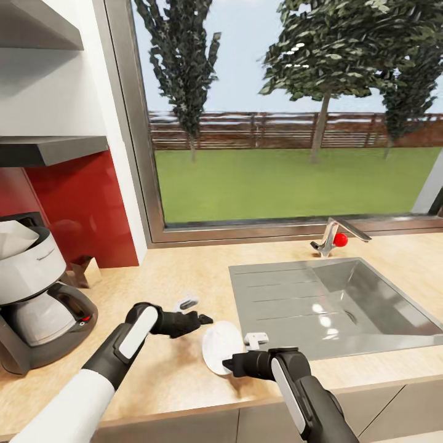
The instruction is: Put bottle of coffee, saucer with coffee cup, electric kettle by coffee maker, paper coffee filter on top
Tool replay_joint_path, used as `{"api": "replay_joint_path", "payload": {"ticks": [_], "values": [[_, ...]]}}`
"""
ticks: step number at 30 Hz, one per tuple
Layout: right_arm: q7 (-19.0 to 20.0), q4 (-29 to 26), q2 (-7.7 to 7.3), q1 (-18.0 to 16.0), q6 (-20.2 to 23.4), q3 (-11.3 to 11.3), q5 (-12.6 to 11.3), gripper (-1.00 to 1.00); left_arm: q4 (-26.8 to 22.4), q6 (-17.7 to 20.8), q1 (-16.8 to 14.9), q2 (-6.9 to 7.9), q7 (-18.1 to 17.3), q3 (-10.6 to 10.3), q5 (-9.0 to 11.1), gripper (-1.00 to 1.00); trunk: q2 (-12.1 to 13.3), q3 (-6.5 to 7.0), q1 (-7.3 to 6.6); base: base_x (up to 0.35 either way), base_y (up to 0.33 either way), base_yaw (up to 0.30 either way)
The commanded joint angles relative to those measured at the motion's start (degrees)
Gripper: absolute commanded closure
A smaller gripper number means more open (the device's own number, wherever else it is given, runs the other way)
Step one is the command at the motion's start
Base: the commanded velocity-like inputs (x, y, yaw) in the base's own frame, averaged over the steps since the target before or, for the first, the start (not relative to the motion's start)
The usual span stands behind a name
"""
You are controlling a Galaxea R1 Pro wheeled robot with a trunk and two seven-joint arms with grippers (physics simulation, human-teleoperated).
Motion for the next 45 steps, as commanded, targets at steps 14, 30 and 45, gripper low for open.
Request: {"api": "replay_joint_path", "payload": {"ticks": [14,30,45], "values": [[-0.28,-7.24,-0.09,-0.05,0.24,-0.78,-0.19,1.0,-8.03,-0.1,-0.71,5.2,-0.03,0.41,0.27,-1.0,-0.13,-0.14,0.04,0.0,0.0,0.0],[-0.46,-14.43,-0.39,-0.05,-8.48,-3.81,-0.1,1.0,-11.36,0.05,-0.27,6.85,-0.09,0.41,0.27,-1.0,-0.13,-0.14,0.04,0.0,0.0,0.0],[-0.11,-15.38,-0.59,-0.05,-8.82,-3.87,-0.13,1.0,-11.43,0.1,0.05,6.84,-0.18,0.07,0.52,-1.0,-0.13,-0.14,0.04,-0.281,0.0,0.0]]}}
